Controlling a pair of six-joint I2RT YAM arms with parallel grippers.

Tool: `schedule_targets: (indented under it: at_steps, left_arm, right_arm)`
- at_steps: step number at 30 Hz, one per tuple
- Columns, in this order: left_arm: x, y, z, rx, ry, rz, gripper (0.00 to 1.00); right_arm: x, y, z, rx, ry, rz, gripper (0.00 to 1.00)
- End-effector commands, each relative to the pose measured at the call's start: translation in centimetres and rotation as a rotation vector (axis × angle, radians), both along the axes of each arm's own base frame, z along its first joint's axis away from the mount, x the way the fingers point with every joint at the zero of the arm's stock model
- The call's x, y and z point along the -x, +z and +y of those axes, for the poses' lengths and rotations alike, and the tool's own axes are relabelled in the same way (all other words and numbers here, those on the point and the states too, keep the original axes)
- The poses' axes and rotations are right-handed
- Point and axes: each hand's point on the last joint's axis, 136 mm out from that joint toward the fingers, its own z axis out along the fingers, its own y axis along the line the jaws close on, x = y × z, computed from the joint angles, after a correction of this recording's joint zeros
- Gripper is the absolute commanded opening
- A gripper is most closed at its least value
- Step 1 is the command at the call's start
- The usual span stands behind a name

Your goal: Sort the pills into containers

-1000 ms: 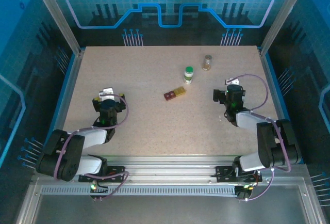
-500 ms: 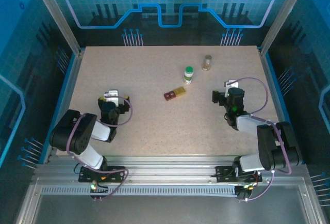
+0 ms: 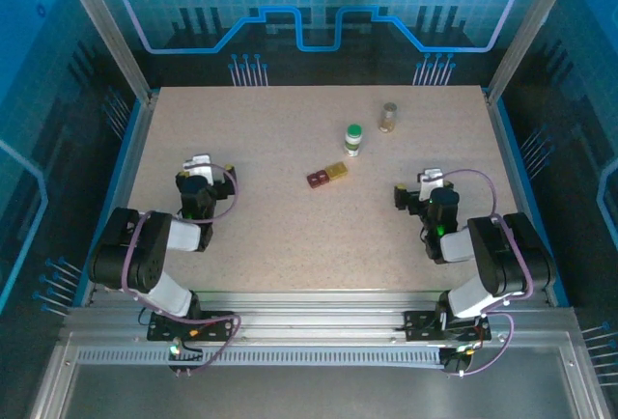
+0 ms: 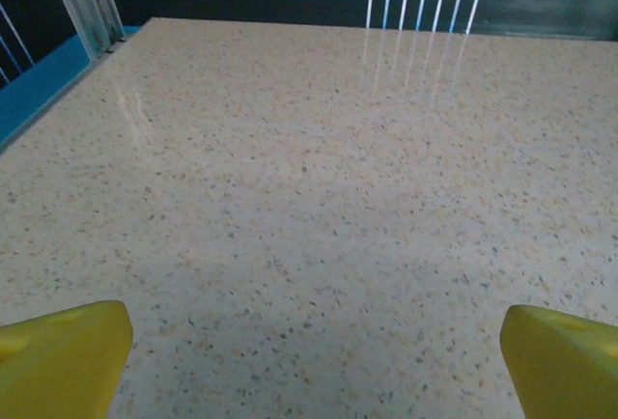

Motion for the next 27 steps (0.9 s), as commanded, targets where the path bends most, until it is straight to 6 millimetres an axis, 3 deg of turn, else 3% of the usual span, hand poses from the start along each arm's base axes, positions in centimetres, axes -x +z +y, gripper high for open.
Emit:
schedule_targets:
  at_steps: [1,3,27]
  left_arm:
    - [-0.3,0.5,-0.5,0.026,-0.031,-0.008,0.99]
    - [-0.3,0.4,-0.6,0.024,-0.036,-0.005,0.99]
    - [-0.3,0.4,-0.7,0.025,-0.039,-0.004,0.99]
  right_arm:
    - [-2.6,3.3,1.3,0.009,0.074,-0.087,1.0]
    - [-3.0,2.5,0.9,-0.019,0.077,-0.003,1.0]
    - [-3.3,2.7,1.6,-0.013,0.114,-0.017,1.0]
